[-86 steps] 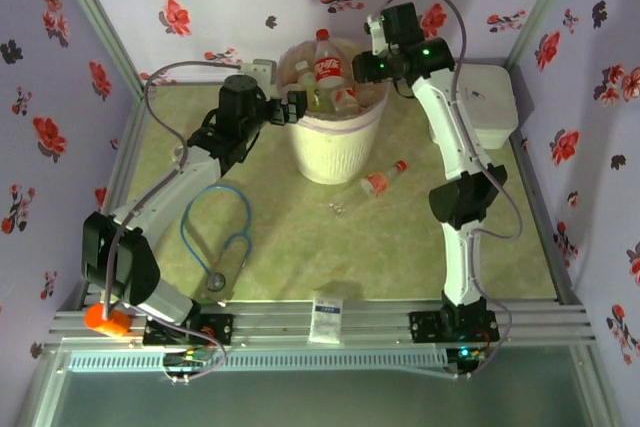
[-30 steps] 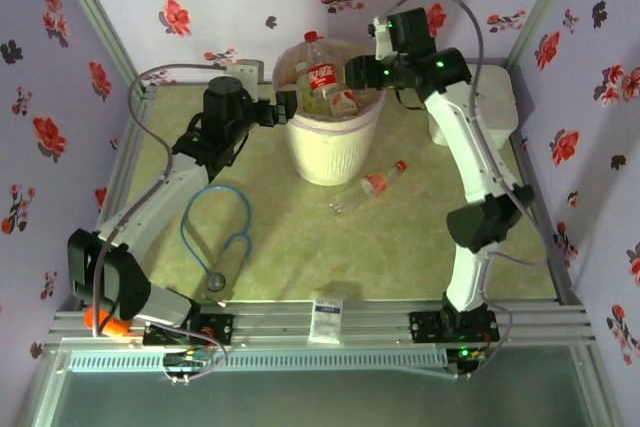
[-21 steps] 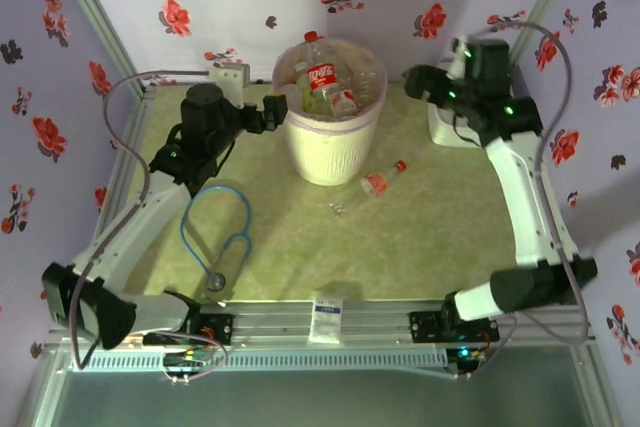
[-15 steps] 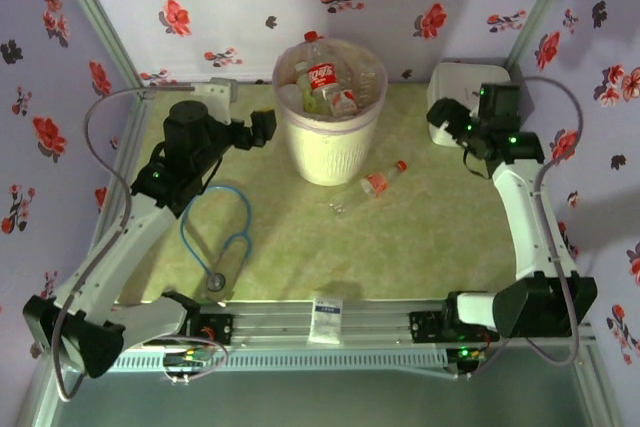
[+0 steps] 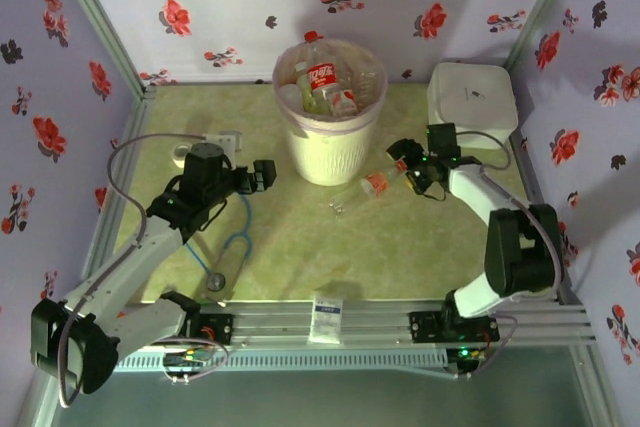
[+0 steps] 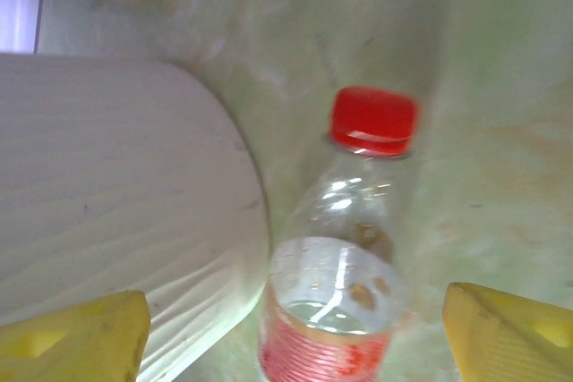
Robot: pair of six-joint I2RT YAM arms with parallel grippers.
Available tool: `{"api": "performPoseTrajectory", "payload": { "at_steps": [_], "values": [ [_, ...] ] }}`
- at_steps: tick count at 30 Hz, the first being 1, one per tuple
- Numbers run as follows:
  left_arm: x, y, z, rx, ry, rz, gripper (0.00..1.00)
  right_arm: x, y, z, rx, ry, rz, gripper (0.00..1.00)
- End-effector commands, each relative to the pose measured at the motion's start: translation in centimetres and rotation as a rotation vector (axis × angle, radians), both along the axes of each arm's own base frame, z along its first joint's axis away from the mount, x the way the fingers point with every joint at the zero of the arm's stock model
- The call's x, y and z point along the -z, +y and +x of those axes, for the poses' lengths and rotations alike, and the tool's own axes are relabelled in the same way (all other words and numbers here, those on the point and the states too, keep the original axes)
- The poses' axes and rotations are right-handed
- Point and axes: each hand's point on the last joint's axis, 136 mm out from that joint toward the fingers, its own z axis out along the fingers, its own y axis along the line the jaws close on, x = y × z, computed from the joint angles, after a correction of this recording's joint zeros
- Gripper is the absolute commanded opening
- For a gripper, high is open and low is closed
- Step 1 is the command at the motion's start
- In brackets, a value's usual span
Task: Put the plastic bottles in the bin
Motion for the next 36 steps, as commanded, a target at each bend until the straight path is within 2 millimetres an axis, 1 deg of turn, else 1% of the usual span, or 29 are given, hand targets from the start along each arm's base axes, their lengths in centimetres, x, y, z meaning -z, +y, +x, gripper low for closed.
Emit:
{"api": "performPoseTrajectory", "payload": {
  "at_steps": [1,4,9,11,15,19,23,27,30,34,36],
  "values": [
    [-1.8,-0.5,0.7,-0.007,-0.040,-0.072,1.00,-0.5,2.7,1.5,-0.040,-0.035,0.076,0.83],
    [-2.1,-0.5,0.8,-0.002,-0.046,-0.064,1.00,1.0,2.8,1.2,-0.046,-0.003,0.076,0.80],
    [-1.7,-0.6,1.0,-0.002,-0.037,-0.053,1.00,2.2,2.8,0.2,-0.054,0.034,0.063,0.79],
    [-1.3,-0.7,1.2,-0.004,-0.030,-0.064,1.00,3.0,3.0,-0.4,-0.060,0.055,0.057,0.79],
    [-1.1,-0.9,1.3,-0.005,-0.024,-0.073,1.00,3.9,4.4,-1.1,-0.088,0.079,0.064,0.79],
    [-1.2,-0.8,1.2,-0.005,-0.024,-0.075,1.00,4.9,6.3,-2.1,-0.116,0.097,0.077,0.79],
    [-1.1,-0.7,1.0,-0.006,-0.021,-0.075,1.00,5.8,7.6,-2.9,-0.135,0.112,0.093,0.78],
    [-0.9,-0.8,1.1,-0.007,-0.017,-0.077,1.00,6.8,8.4,-3.3,-0.147,0.129,0.096,0.76],
    [-0.9,-0.8,1.1,-0.008,-0.016,-0.077,1.00,7.0,8.7,-3.3,-0.148,0.132,0.114,0.72],
    [-0.9,-0.7,1.1,-0.007,-0.016,-0.069,1.00,6.2,8.4,-3.3,-0.155,0.116,0.084,0.66],
    [-0.8,-0.7,1.1,-0.010,-0.013,-0.068,1.00,5.8,8.0,-3.4,-0.164,0.114,0.057,0.65]
  ]
}}
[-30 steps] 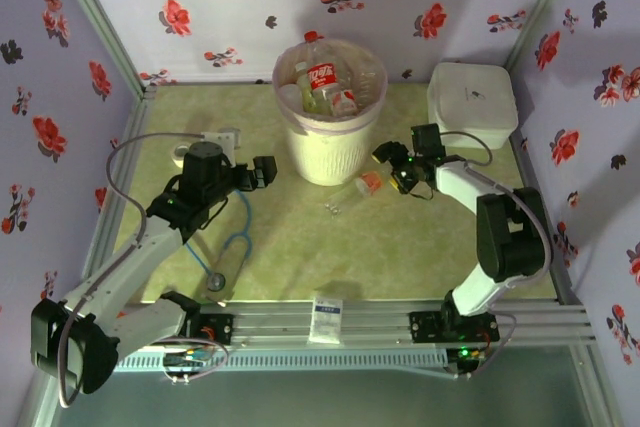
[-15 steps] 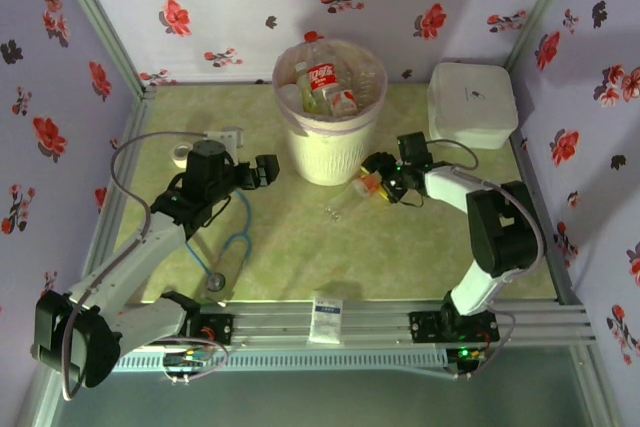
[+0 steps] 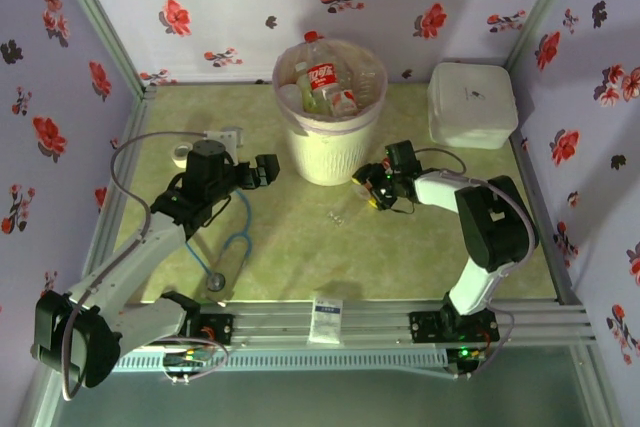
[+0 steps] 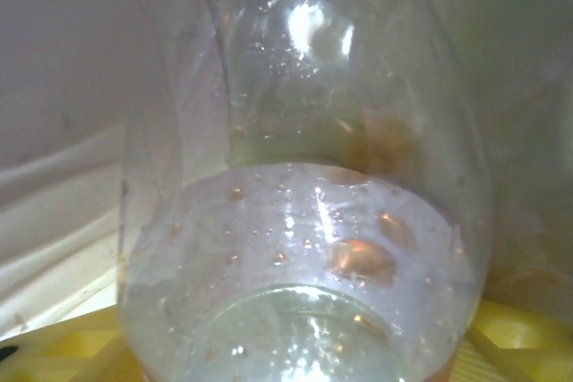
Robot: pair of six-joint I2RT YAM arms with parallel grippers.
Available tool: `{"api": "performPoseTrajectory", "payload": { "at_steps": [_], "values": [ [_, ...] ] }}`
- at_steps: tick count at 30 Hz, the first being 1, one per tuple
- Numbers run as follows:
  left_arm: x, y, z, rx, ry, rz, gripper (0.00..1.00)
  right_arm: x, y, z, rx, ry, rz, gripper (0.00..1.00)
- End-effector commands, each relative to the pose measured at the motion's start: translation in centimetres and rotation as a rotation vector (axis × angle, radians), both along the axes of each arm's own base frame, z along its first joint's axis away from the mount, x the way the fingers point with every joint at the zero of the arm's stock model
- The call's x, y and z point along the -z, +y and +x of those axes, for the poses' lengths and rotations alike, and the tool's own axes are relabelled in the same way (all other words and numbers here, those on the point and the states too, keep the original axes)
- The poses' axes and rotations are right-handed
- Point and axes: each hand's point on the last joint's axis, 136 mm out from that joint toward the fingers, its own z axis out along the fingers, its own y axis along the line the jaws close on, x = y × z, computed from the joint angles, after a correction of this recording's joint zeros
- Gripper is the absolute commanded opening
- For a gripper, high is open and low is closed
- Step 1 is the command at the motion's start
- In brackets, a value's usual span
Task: Put the plastic bottles in the bin
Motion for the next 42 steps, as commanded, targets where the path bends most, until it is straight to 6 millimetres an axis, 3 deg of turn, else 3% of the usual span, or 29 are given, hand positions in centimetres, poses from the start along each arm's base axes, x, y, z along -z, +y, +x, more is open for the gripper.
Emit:
{"api": "performPoseTrajectory", "payload": {
  "at_steps": [1,5,9,17,21,26,30,35,38,42],
  "values": [
    [-0.6,0.1,0.3,-0.008,-0.011,-0.018,1.00,-0.8,-0.5,-0.1,-0.021,-0.018,-0.038,0.65],
    [-1.1,-0.4,0.8,-0.003,-0.016,-0.040,1.00,-1.7,-1.9,-0.3,-0.030,-0.030,-0.065,0.57],
    [-3.1,-1.3,1.8,0.021,-0.051,-0.063,1.00,-3.3,-3.7,-0.3,-0.065,-0.045,-0.109,0.55],
    [-6.8,-2.3,3.8,0.033,-0.119,-0.076,1.00,-8.1,-8.1,-1.3,-0.179,-0.093,-0.235,0.47],
    [-8.9,-2.4,4.9,0.010,-0.150,-0.130,0.98,-12.5,-9.8,-1.2,-0.220,-0.161,-0.280,0.46],
    [-10.2,-2.8,6.7,-0.023,-0.150,-0.196,0.95,-20.2,-10.7,-0.9,-0.250,-0.317,-0.318,0.40],
    [-10.2,-3.1,7.8,-0.044,-0.128,-0.228,0.94,-26.5,-10.1,-0.3,-0.279,-0.466,-0.312,0.40],
    [-9.8,-2.9,9.1,-0.073,-0.118,-0.254,0.93,-34.4,-7.8,1.9,-0.299,-0.682,-0.255,0.36],
    [-9.8,-2.6,9.6,-0.088,-0.120,-0.268,0.93,-37.3,-5.2,3.4,-0.353,-0.769,-0.256,0.36],
    [-10.0,-2.6,10.1,-0.088,-0.123,-0.271,0.93,-38.6,-1.7,6.7,-0.416,-0.830,-0.262,0.31]
  ]
}}
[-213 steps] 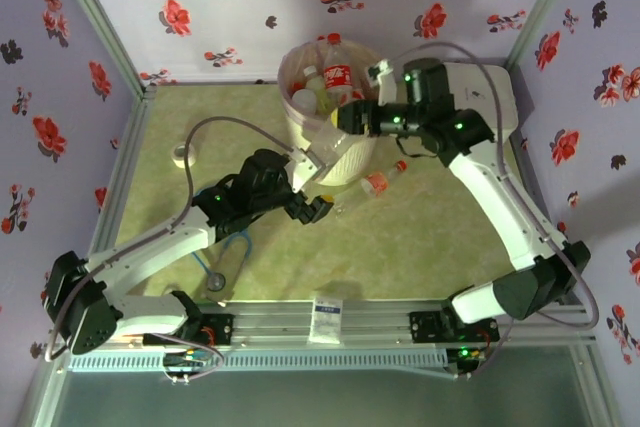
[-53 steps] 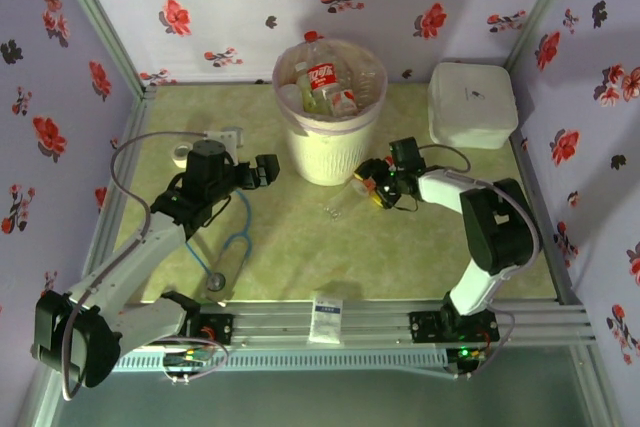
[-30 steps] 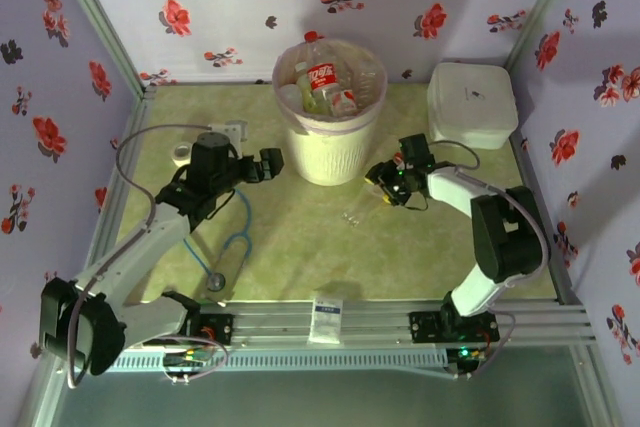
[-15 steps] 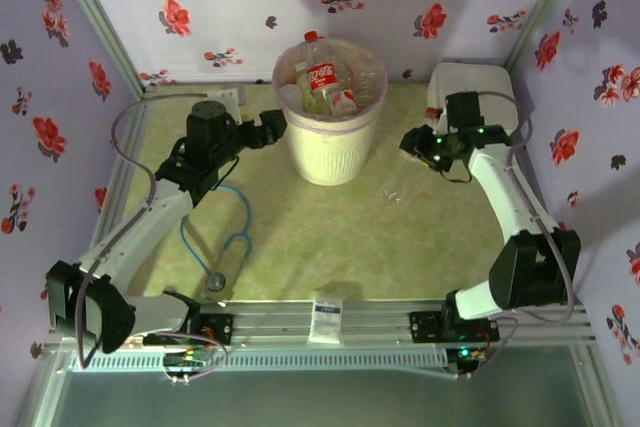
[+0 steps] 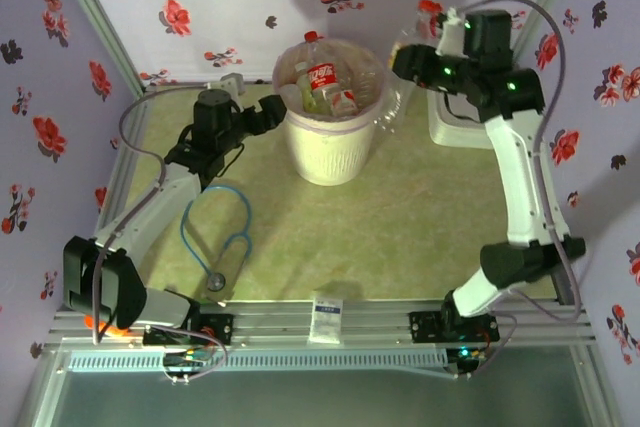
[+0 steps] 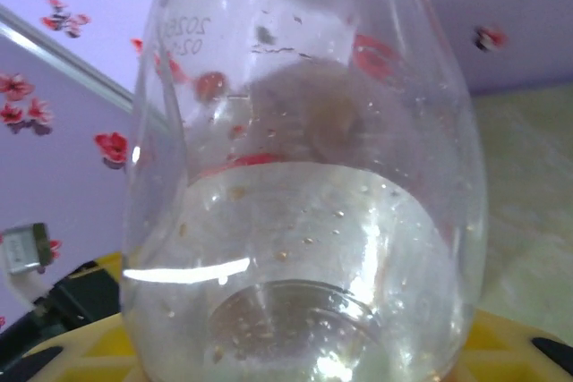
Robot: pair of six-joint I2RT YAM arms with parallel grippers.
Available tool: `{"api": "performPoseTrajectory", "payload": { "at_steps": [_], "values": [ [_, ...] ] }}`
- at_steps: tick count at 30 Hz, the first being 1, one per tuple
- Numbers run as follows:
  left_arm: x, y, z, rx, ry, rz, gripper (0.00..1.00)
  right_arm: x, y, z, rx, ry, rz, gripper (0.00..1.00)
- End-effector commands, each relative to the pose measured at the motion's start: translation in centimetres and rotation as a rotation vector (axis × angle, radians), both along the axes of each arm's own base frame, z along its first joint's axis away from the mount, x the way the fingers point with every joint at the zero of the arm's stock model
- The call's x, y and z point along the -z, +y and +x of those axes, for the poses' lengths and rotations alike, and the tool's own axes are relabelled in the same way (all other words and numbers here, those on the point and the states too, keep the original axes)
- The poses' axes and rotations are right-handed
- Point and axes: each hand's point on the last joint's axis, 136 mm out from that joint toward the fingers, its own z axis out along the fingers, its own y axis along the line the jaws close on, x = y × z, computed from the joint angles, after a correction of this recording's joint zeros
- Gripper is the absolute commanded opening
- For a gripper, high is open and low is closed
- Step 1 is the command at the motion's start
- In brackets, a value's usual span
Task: Put the plastic bottles in the bin
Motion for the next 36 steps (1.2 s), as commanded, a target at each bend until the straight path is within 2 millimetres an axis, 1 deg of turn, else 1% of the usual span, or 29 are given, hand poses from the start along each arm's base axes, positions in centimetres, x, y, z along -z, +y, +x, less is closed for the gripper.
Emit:
{"api": "performPoseTrajectory", "payload": {
  "at_steps": [1,4,8,10,13,18,23,25,26,28,30,32,34,36],
  "values": [
    [-2.4,-0.2,1.0,-0.003,-0.052,-0.047,0.93,1.4,2.9,2.8,-0.073,0.005,-0.037,0.31],
    [-2.2,-0.4,1.2,0.003,-0.045,-0.039,0.93,2.5,4.8,5.7,-0.095,0.021,-0.035,0.31],
    [-2.2,-0.5,1.3,0.008,-0.043,-0.028,0.93,5.4,6.9,7.2,-0.120,0.042,-0.119,0.30],
    [-2.1,-0.5,1.3,0.010,-0.042,-0.025,0.93,6.8,8.0,7.6,-0.138,0.051,-0.142,0.29],
    [-1.6,-0.8,1.6,0.020,-0.029,-0.027,0.93,9.5,9.6,7.4,-0.178,0.094,-0.183,0.30],
    [-1.3,-1.3,1.9,0.033,-0.023,-0.039,0.93,13.6,11.3,6.8,-0.217,0.173,-0.256,0.31],
    [-1.5,-1.3,1.9,0.034,-0.026,-0.041,0.93,17.0,11.9,5.7,-0.228,0.272,-0.298,0.34],
    [-1.4,-1.3,1.9,0.034,-0.025,-0.040,0.93,17.9,11.7,5.2,-0.224,0.312,-0.311,0.36],
    [-1.5,-1.3,1.9,0.035,-0.026,-0.038,0.93,17.9,11.4,4.9,-0.219,0.322,-0.318,0.38],
    [-1.6,-1.2,1.8,0.034,-0.027,-0.035,0.93,17.0,10.9,4.6,-0.198,0.312,-0.326,0.43],
    [-1.9,-1.3,1.7,0.037,-0.033,-0.035,0.93,15.2,10.3,4.5,-0.171,0.267,-0.325,0.54],
    [-1.8,-1.2,1.7,0.036,-0.033,-0.034,0.93,12.7,9.7,4.3,-0.143,0.204,-0.317,0.66],
    [-2.1,-1.2,1.7,0.036,-0.037,-0.036,0.94,10.6,9.0,4.1,-0.116,0.154,-0.313,0.74],
    [-2.3,-1.2,1.7,0.038,-0.044,-0.028,0.94,8.8,8.5,3.7,-0.102,0.112,-0.308,0.78]
  ]
}}
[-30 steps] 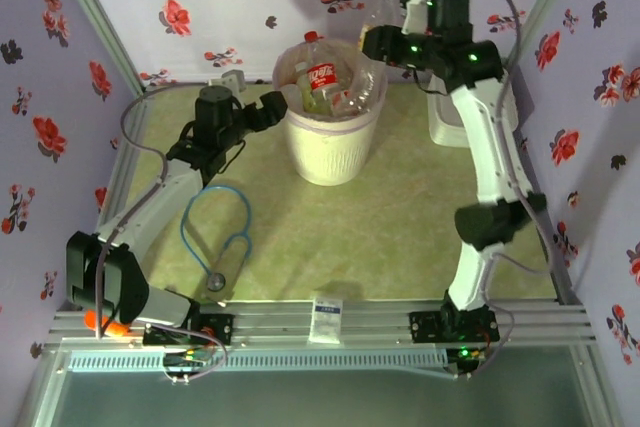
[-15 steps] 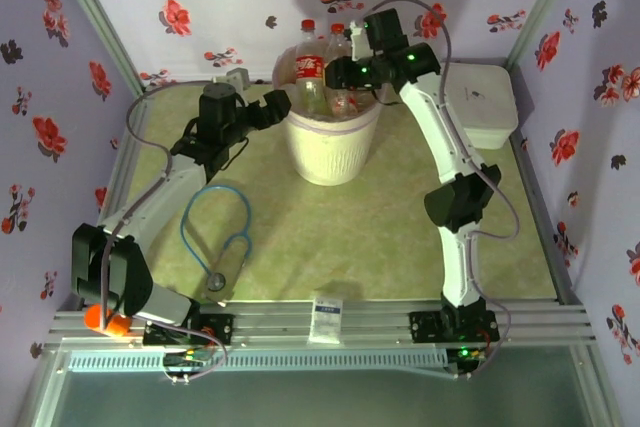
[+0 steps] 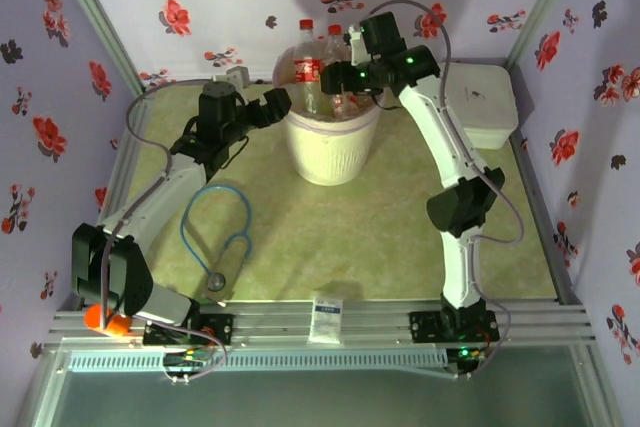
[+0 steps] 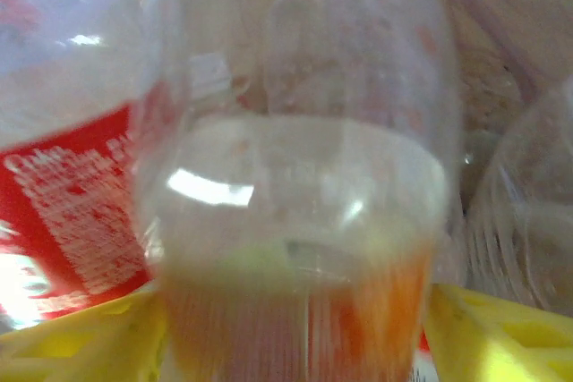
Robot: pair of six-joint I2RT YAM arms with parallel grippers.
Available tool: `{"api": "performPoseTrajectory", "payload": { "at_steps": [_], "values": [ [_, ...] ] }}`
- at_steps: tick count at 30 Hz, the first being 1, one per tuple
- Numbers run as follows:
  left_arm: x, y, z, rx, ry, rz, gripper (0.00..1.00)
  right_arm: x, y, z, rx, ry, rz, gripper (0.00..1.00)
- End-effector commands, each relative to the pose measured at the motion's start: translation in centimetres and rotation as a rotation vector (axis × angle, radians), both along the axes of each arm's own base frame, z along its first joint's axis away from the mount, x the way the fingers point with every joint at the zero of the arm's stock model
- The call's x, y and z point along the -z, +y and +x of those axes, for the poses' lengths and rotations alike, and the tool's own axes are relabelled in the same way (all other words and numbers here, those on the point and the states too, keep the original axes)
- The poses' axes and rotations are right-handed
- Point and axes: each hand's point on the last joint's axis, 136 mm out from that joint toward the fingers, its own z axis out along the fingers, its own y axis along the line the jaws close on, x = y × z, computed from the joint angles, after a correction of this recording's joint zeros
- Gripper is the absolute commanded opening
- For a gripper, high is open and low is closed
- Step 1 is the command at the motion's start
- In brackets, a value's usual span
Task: Put the plastic bottles in the bin
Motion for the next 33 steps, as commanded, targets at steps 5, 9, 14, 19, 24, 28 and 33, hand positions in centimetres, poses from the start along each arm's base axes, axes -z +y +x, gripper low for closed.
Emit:
{"api": "performPoseTrajectory", "payload": {
  "at_steps": [5,9,14,19,24,28,33],
  "values": [
    [-4.7,0.6,0.1,0.001,-0.106,0.042,0.95,-5.7,-3.7,-1.8,0.089,-0.133,-0.037,0.83],
    [-7.5,0.4,0.8,-0.001,-0.168,0.050,0.95,-6.4,-4.3,-1.5,0.122,-0.160,-0.033,0.81],
    [-10.2,-1.4,2.2,0.032,-0.221,0.010,0.91,-5.5,-3.1,-0.7,0.122,-0.151,0.011,0.72],
    [-10.2,-5.6,3.2,0.111,-0.230,-0.009,0.84,-3.7,-2.1,0.8,0.142,-0.143,0.056,0.61],
    [-8.5,-8.2,3.9,0.145,-0.200,0.037,0.75,-1.6,-2.3,1.5,0.179,-0.129,0.054,0.54],
    [-6.3,-9.0,4.2,0.146,-0.168,0.106,0.66,0.6,-1.7,1.4,0.169,-0.081,0.070,0.51],
    [-3.5,-8.9,4.3,0.122,-0.110,0.210,0.58,3.4,-0.8,0.9,0.150,-0.001,0.102,0.50]
  ]
}}
